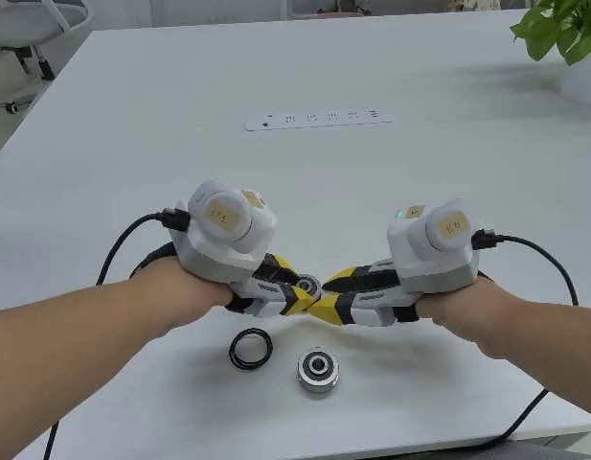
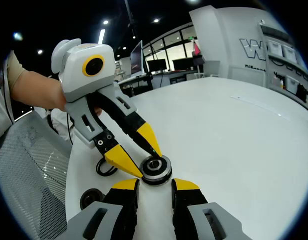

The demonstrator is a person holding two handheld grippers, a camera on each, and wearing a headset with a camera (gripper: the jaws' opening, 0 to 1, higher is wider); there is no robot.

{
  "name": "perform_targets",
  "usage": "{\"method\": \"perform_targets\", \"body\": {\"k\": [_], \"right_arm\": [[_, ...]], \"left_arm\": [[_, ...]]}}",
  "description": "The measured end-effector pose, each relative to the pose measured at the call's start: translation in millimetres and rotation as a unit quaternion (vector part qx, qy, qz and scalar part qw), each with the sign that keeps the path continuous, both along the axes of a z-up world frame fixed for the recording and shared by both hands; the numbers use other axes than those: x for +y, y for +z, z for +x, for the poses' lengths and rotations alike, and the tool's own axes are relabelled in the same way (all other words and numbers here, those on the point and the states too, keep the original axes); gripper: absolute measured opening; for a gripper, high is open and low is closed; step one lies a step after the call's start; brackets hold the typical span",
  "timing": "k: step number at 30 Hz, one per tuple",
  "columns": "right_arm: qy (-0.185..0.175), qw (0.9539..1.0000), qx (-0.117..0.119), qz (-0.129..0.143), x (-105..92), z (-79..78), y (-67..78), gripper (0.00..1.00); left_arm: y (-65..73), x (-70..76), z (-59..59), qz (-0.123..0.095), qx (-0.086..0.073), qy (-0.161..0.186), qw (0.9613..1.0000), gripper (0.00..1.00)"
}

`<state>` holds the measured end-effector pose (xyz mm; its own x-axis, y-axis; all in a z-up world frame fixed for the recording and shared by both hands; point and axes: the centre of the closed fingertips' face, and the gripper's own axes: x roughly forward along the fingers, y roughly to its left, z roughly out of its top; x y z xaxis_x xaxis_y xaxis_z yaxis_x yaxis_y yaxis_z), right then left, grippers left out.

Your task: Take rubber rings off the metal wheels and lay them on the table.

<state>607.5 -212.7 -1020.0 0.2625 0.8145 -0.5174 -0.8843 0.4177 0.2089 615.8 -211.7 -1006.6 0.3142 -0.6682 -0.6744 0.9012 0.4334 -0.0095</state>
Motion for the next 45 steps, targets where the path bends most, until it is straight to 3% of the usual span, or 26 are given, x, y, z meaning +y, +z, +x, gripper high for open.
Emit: {"method": "perform_targets", "body": {"k": [8, 13, 24, 33, 45], "right_arm": [[0.003, 1.0000, -0.005, -0.002, 2.2, -0.1, 0.1, 0.23], [0.003, 1.0000, -0.005, -0.002, 2.3, -0.3, -0.6, 0.24], [-0.001, 1.0000, -0.008, -0.002, 3.0, 0.3, -0.2, 0.24], [-0.011, 0.9995, -0.028, -0.009, 8.9, 4.4, 0.0, 0.25], [-0.012, 0.9994, -0.027, -0.016, 0.1, 4.1, -2.6, 0.17]], "left_arm": [[0.1, -1.1, 1.3, -0.001, -0.002, 0.003, 1.0000, 0.20], [1.0, -0.8, 3.0, -0.018, 0.015, 0.018, 0.9996, 0.19], [0.7, 0.0, 5.0, -0.007, 0.005, 0.025, 0.9997, 0.14], [0.8, 0.2, 6.2, -0.003, 0.000, 0.031, 0.9995, 0.14], [0.9, 0.7, 6.1, -0.004, -0.001, 0.035, 0.9994, 0.14]]}}
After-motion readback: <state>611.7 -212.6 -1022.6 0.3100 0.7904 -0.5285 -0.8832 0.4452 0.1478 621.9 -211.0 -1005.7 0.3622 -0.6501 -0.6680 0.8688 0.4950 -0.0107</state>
